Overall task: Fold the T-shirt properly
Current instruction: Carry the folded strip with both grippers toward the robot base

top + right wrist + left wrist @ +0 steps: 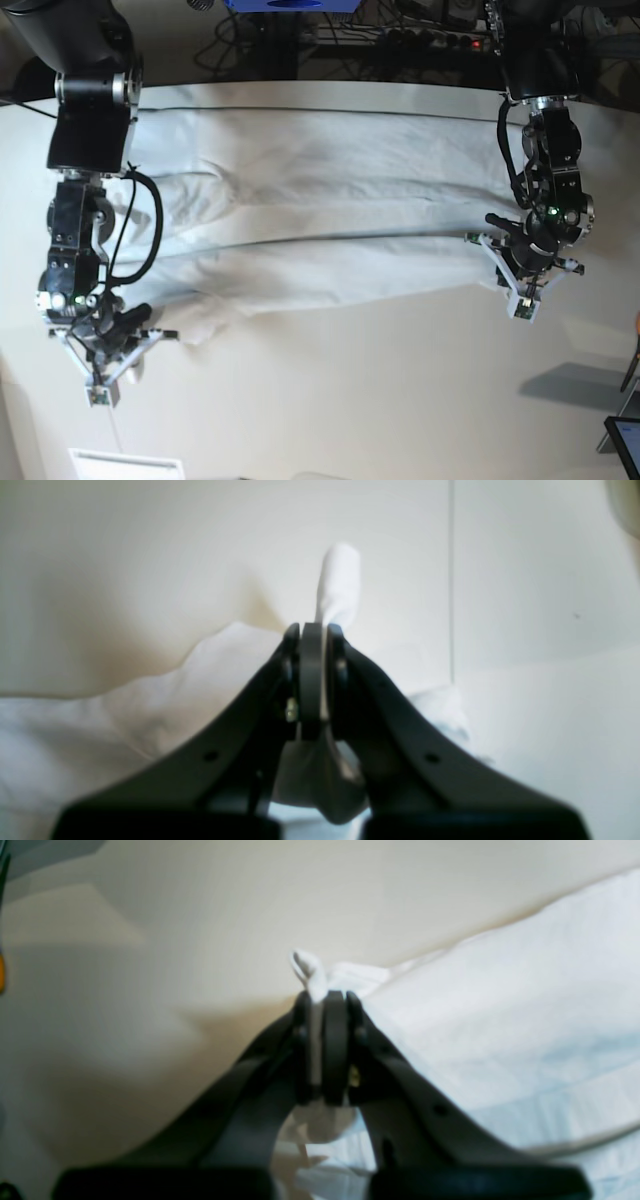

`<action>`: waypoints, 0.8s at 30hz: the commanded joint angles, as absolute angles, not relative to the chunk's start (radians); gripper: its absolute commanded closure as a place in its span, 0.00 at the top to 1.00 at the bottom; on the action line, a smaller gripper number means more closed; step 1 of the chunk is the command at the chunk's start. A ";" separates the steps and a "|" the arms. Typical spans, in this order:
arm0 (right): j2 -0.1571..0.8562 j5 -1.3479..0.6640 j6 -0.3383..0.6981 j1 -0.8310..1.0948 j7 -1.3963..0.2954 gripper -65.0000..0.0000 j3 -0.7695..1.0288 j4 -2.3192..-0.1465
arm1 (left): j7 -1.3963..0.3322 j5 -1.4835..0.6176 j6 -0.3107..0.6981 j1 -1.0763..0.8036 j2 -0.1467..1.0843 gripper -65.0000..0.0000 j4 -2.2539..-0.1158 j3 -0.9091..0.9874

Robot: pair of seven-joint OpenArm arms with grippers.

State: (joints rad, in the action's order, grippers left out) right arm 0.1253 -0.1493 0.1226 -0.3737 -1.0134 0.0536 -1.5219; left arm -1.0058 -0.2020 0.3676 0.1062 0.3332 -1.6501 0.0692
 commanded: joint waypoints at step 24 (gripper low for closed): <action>0.064 -0.153 0.124 -0.068 -1.017 0.00 0.171 -1.859 | -0.993 -0.200 0.366 -0.004 0.461 0.00 -1.810 -0.033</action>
